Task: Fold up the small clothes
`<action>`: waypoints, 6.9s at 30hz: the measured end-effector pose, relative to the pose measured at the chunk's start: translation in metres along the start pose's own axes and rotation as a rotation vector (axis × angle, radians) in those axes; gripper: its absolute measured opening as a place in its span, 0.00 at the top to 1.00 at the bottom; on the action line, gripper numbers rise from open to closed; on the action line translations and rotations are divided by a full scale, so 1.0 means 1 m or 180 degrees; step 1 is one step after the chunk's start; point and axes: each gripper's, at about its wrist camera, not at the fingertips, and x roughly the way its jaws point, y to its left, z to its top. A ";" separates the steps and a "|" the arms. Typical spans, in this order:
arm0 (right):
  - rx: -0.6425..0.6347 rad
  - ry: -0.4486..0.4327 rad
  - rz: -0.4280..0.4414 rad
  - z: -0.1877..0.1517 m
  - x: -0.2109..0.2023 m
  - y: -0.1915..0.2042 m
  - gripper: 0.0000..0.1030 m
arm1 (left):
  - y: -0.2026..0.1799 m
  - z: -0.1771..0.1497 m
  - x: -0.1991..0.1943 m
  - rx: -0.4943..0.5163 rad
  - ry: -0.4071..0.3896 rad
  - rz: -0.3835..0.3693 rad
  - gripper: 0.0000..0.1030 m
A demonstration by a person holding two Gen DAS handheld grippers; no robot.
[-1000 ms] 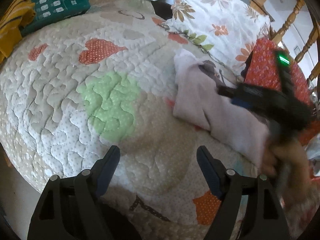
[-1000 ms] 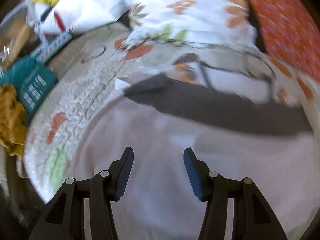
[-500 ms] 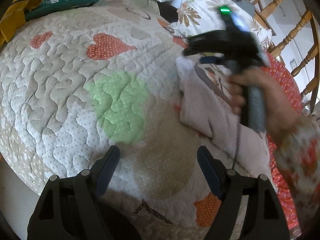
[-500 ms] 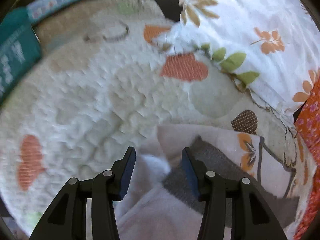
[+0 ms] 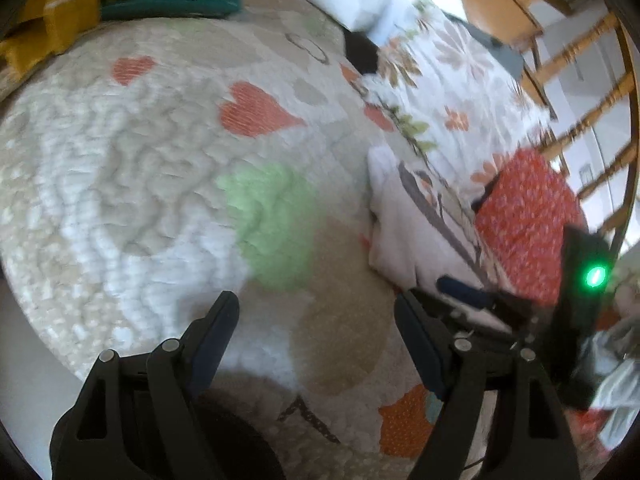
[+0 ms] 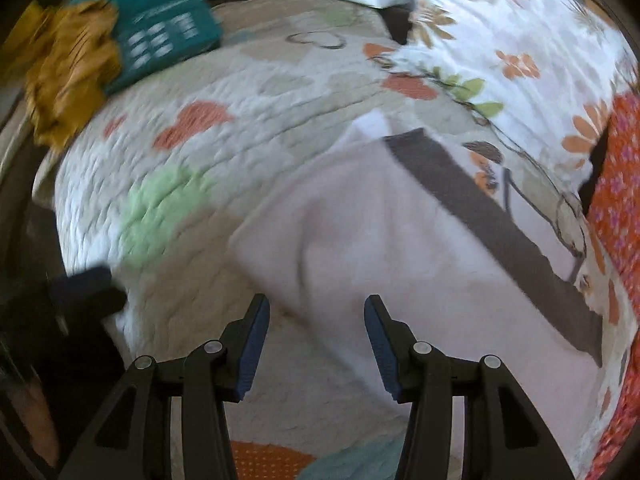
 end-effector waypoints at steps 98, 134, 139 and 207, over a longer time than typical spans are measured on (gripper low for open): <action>0.3629 -0.0678 0.0498 -0.251 -0.061 -0.353 0.35 | -0.261 -0.031 0.213 0.1249 0.1785 -0.0467 0.14; 0.2956 -0.0438 0.0396 -0.207 -0.074 -0.253 0.64 | -0.230 -0.054 0.113 0.1823 0.1400 0.0250 0.24; 0.3133 -0.0359 0.0294 -0.240 -0.073 -0.239 0.87 | -0.220 -0.053 0.062 0.1983 0.0846 0.0425 0.23; 0.3271 -0.0704 -0.0393 -0.289 -0.145 -0.141 0.33 | -0.247 -0.140 -0.025 0.2501 -0.0044 0.0735 0.00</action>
